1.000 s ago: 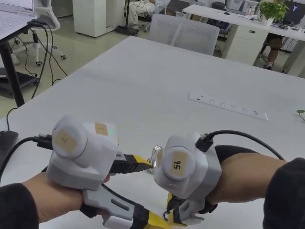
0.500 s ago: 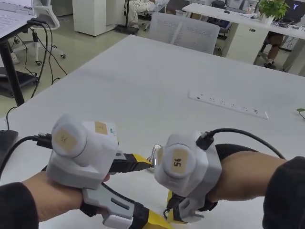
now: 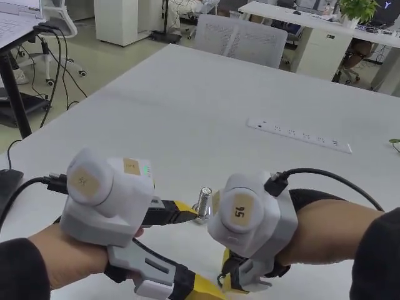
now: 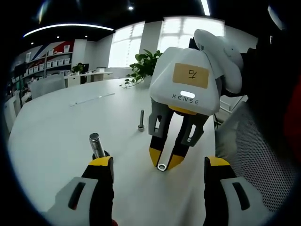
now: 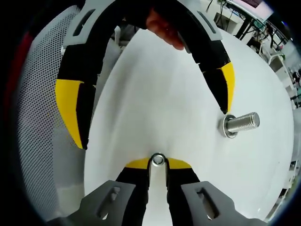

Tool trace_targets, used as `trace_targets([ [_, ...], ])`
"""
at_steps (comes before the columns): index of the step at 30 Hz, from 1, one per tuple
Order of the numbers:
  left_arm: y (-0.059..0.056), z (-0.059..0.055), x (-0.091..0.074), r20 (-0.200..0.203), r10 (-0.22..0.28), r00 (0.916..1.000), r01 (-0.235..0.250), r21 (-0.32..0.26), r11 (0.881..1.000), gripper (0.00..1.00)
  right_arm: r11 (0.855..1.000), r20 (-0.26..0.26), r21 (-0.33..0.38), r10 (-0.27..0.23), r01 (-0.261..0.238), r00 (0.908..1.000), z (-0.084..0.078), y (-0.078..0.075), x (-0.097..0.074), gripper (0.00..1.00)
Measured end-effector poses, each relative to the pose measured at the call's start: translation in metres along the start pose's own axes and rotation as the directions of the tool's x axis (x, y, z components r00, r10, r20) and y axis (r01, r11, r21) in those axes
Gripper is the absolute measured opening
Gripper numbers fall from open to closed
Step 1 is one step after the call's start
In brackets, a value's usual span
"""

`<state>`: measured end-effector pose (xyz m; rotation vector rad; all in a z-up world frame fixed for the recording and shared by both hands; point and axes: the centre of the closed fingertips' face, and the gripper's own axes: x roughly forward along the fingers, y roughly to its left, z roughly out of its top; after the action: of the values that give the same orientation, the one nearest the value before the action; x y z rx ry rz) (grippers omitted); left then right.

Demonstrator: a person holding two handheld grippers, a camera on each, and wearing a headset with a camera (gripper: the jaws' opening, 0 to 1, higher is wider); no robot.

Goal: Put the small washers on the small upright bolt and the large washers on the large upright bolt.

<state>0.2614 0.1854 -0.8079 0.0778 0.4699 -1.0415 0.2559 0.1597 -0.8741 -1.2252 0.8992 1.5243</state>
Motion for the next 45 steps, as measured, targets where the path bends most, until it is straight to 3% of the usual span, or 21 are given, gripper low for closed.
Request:
trace_targets([
  [27, -0.003, -0.004, 0.002, -0.017, -0.011, 0.9998, 0.011, 0.001, 1.0, 0.79, 0.988, -0.002, 0.148, -0.049, 0.049, 0.9988, -0.055, -0.001, -0.028, 0.14],
  [45, -0.007, -0.005, 0.002, -0.025, -0.019, 0.9995, 0.019, 0.004, 1.0, 0.79, 0.965, -0.027, 0.243, -0.092, 0.096, 0.9954, -0.094, -0.002, -0.048, 0.14],
])
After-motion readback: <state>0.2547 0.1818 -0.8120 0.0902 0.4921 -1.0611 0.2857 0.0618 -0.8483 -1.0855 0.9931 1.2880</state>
